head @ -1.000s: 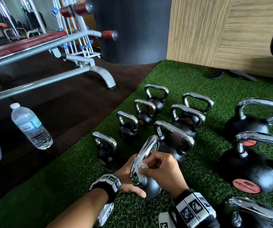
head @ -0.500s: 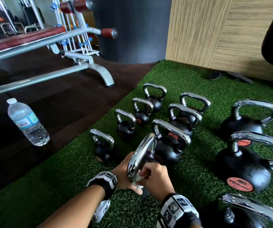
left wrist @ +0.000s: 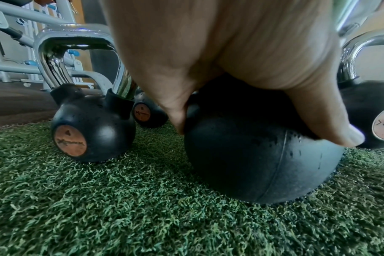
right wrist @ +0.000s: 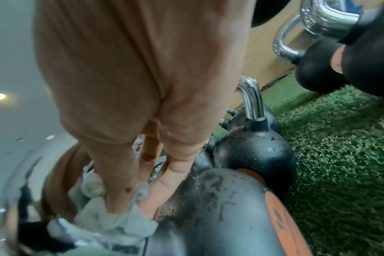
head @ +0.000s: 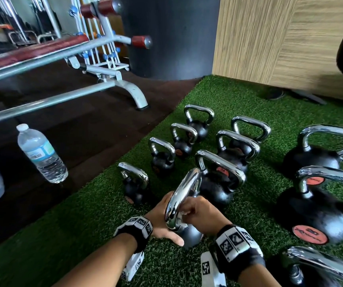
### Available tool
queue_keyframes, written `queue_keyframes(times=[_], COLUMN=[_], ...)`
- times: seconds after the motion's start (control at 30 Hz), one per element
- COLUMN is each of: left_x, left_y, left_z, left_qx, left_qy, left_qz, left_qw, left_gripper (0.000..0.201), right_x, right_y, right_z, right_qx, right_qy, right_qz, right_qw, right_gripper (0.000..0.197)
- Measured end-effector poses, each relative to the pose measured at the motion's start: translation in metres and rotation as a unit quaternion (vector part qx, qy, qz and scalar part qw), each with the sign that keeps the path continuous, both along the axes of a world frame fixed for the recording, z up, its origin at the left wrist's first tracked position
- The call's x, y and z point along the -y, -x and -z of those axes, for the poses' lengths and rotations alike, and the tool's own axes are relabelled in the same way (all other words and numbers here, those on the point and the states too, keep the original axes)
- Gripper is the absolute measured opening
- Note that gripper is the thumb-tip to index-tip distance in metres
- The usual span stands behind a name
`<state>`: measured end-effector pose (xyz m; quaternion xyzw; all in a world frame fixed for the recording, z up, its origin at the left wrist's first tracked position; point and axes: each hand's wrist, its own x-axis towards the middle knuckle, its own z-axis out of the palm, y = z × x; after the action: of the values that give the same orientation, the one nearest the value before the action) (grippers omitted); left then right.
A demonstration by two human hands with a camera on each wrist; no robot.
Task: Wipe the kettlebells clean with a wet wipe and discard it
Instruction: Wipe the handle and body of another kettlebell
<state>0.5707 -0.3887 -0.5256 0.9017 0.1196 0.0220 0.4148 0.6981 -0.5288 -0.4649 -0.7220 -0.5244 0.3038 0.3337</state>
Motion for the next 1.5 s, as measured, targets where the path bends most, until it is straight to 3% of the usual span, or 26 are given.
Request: queue_keyframes(times=[0.17, 0.27, 0.37, 0.57, 0.7, 0.83, 0.87, 1.0, 1.13, 1.2, 1.37, 1.5], left_x=[-0.001, -0.002, -0.003, -0.006, -0.009, -0.011, -0.011, -0.011, -0.009, -0.009, -0.005, -0.006], left_y=[0.000, 0.000, -0.002, -0.002, -0.002, 0.000, 0.001, 0.002, 0.004, 0.004, 0.006, 0.003], left_z=[0.003, 0.006, 0.007, 0.011, 0.017, 0.018, 0.018, 0.014, 0.009, 0.006, 0.000, 0.004], left_qx=[-0.018, -0.021, -0.026, -0.023, -0.011, -0.024, -0.023, 0.005, 0.019, 0.026, 0.000, 0.007], left_qy=[-0.008, 0.028, 0.027, 0.033, 0.043, 0.020, 0.013, 0.010, 0.020, 0.013, -0.027, -0.023], left_qz=[0.001, -0.013, -0.011, 0.000, -0.008, -0.011, -0.013, -0.011, -0.010, -0.025, -0.021, -0.002], left_qw=[1.000, 0.999, 0.999, 0.999, 0.999, 0.999, 1.000, 1.000, 1.000, 0.999, 0.999, 1.000], left_gripper=[0.126, 0.125, 0.123, 0.129, 0.130, 0.129, 0.129, 0.131, 0.129, 0.132, 0.124, 0.121], right_x=[-0.006, -0.005, -0.003, -0.005, -0.008, -0.018, -0.020, -0.024, -0.037, -0.041, -0.047, -0.052], right_y=[-0.001, -0.005, -0.003, 0.001, -0.003, -0.005, -0.004, -0.001, -0.004, -0.004, -0.010, -0.017], right_z=[0.001, -0.002, -0.001, -0.001, -0.002, 0.000, 0.001, 0.001, 0.005, 0.009, 0.013, 0.014], right_qx=[-0.006, -0.109, -0.224, -0.409, -0.455, -0.575, -0.587, -0.594, -0.591, -0.579, -0.437, -0.282], right_qy=[0.019, 0.012, -0.017, -0.094, -0.085, -0.171, -0.179, -0.186, -0.246, -0.249, -0.240, -0.160], right_qz=[0.015, -0.013, 0.034, 0.110, 0.102, 0.194, 0.203, 0.213, 0.306, 0.339, 0.477, 0.541], right_qw=[1.000, 0.994, 0.974, 0.901, 0.880, 0.776, 0.764, 0.753, 0.704, 0.699, 0.724, 0.776], right_gripper=[0.026, 0.041, 0.018, 0.024, 0.027, 0.010, 0.010, 0.012, 0.013, 0.012, 0.022, 0.018])
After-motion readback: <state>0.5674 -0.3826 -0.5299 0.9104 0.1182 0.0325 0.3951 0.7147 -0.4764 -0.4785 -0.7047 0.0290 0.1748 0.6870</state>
